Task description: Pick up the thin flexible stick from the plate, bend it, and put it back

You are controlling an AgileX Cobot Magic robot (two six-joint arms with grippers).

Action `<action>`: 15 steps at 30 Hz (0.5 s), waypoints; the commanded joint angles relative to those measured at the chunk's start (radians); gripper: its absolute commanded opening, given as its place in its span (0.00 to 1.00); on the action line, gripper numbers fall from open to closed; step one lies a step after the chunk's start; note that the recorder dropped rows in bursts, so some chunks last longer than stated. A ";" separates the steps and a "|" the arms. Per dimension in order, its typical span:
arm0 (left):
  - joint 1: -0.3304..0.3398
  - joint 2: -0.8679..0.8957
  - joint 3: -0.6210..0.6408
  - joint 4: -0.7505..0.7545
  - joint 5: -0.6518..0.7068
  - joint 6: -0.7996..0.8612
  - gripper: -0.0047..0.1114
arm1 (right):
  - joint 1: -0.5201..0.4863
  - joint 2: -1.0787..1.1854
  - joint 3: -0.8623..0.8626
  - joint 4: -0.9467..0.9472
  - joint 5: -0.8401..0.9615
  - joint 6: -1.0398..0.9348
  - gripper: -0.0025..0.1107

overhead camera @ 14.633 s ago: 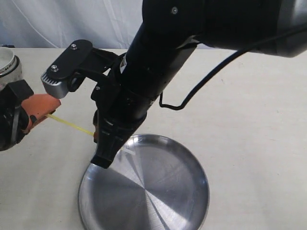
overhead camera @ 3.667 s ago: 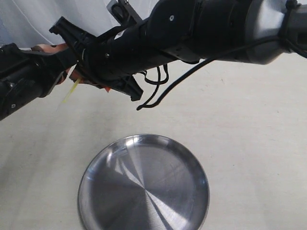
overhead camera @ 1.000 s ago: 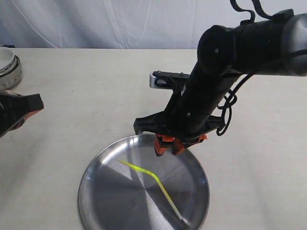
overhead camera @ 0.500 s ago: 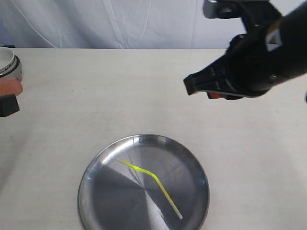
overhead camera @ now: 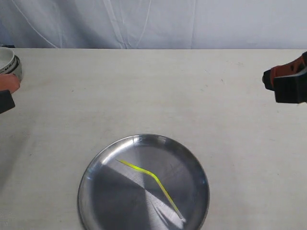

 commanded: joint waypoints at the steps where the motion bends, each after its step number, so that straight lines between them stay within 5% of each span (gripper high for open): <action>1: 0.004 -0.004 0.003 -0.004 -0.011 -0.002 0.04 | 0.001 -0.027 0.004 -0.010 -0.003 0.002 0.01; 7: 0.004 -0.004 0.003 -0.004 -0.011 0.000 0.04 | -0.042 -0.065 0.007 -0.036 -0.015 -0.016 0.01; 15: 0.004 -0.004 0.003 -0.004 -0.014 0.001 0.04 | -0.510 -0.317 0.289 -0.029 -0.409 -0.037 0.01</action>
